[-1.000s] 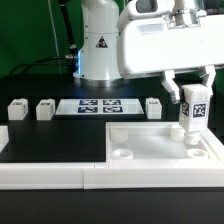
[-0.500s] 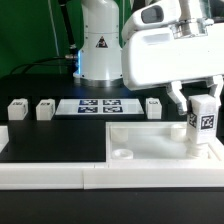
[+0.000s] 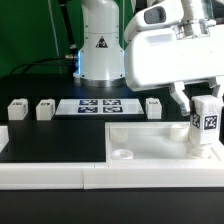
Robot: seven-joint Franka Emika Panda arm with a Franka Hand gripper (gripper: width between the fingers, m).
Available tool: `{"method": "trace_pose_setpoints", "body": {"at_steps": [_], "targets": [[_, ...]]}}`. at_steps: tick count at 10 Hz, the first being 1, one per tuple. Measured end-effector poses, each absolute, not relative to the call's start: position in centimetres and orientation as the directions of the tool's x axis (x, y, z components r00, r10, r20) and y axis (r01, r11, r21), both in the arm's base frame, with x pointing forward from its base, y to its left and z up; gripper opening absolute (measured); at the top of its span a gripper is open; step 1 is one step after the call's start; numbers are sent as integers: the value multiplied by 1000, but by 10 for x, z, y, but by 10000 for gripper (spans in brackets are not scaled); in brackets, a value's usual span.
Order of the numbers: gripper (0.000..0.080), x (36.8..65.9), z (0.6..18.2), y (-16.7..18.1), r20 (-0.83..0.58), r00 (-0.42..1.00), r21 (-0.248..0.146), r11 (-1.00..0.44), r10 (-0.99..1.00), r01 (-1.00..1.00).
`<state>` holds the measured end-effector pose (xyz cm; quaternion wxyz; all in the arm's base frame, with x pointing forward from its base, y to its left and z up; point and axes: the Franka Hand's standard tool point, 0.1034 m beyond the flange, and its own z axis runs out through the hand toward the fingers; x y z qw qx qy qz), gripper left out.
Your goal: Assemble square table
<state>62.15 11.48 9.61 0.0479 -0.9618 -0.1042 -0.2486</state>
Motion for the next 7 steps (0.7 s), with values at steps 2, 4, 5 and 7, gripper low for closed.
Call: {"method": "trace_pose_setpoints", "body": {"at_steps": [2, 4, 5, 7], "targets": [[292, 609, 94, 113, 477, 860, -37, -973, 181, 226], [292, 608, 94, 112, 487, 855, -34, -974, 180, 225], [292, 611, 94, 112, 499, 848, -32, -974, 178, 223], [292, 620, 93, 112, 527, 833, -29, -976, 170, 218]]}}
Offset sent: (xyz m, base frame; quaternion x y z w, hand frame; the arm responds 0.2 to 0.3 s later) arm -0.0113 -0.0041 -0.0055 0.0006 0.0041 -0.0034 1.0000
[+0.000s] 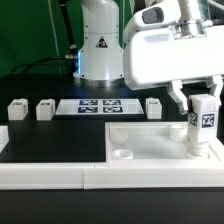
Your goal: Assemble square table
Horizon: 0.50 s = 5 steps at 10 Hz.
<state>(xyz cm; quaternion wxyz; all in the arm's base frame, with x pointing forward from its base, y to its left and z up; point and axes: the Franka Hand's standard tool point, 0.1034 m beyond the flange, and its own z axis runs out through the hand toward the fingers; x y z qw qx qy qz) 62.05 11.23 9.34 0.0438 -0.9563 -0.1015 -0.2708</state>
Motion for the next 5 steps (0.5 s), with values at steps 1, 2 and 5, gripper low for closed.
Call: {"method": "trace_pose_setpoints", "body": {"at_steps": [1, 2, 5], "targets": [[292, 622, 93, 110, 539, 826, -26, -977, 167, 214], [292, 623, 93, 111, 545, 822, -24, -977, 166, 214], [292, 623, 96, 113, 555, 815, -22, -976, 168, 216]]}}
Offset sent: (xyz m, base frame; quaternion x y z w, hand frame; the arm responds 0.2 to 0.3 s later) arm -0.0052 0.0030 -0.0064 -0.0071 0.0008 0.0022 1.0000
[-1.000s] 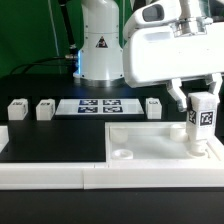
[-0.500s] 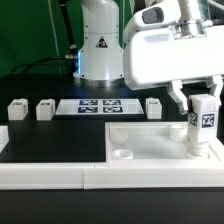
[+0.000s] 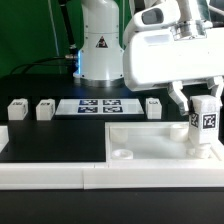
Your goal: Assemble square table
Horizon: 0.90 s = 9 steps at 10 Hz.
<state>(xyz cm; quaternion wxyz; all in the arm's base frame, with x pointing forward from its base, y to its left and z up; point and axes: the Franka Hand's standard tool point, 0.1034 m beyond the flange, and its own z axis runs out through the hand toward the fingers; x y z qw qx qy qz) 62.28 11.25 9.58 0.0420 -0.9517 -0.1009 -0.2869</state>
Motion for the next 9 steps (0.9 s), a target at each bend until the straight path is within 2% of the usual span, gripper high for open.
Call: {"method": "trace_pose_setpoints", "body": {"at_steps": [3, 9], "targets": [[292, 621, 107, 110, 536, 827, -23, -976, 172, 218], [292, 616, 93, 111, 526, 833, -26, -976, 172, 218]]}}
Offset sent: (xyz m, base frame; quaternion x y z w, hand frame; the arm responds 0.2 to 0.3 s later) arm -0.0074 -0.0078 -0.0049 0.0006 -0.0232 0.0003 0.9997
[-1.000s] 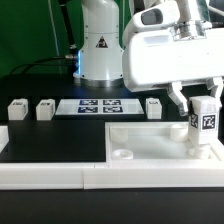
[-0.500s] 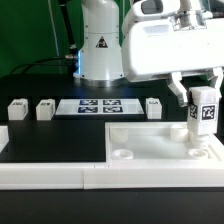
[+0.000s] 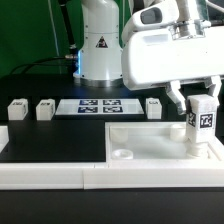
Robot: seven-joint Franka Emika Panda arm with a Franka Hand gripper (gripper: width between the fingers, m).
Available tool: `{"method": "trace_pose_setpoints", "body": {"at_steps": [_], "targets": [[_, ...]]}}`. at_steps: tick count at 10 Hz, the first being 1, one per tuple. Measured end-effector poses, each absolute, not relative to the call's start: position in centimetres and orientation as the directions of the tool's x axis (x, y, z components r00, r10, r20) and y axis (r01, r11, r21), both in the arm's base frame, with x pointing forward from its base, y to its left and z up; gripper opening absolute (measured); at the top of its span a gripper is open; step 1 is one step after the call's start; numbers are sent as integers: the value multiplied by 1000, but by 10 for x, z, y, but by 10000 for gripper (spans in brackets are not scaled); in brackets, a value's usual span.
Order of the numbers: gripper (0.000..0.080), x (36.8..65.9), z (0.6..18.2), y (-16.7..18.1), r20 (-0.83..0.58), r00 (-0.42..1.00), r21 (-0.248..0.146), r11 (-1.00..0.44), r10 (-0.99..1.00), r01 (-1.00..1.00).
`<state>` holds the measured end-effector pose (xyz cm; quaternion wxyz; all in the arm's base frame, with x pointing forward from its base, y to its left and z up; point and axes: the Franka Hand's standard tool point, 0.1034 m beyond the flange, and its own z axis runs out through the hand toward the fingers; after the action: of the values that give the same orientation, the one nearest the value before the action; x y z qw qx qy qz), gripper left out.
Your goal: Assemble square table
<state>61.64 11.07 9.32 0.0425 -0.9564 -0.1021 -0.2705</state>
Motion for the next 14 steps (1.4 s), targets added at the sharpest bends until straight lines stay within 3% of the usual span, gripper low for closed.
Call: {"method": "trace_pose_setpoints", "body": {"at_steps": [10, 12, 14], "targets": [[292, 619, 94, 109, 541, 824, -23, -977, 168, 214], [292, 612, 104, 113, 449, 880, -57, -978, 156, 203], [292, 611, 102, 112, 441, 883, -56, -977, 159, 204]]}}
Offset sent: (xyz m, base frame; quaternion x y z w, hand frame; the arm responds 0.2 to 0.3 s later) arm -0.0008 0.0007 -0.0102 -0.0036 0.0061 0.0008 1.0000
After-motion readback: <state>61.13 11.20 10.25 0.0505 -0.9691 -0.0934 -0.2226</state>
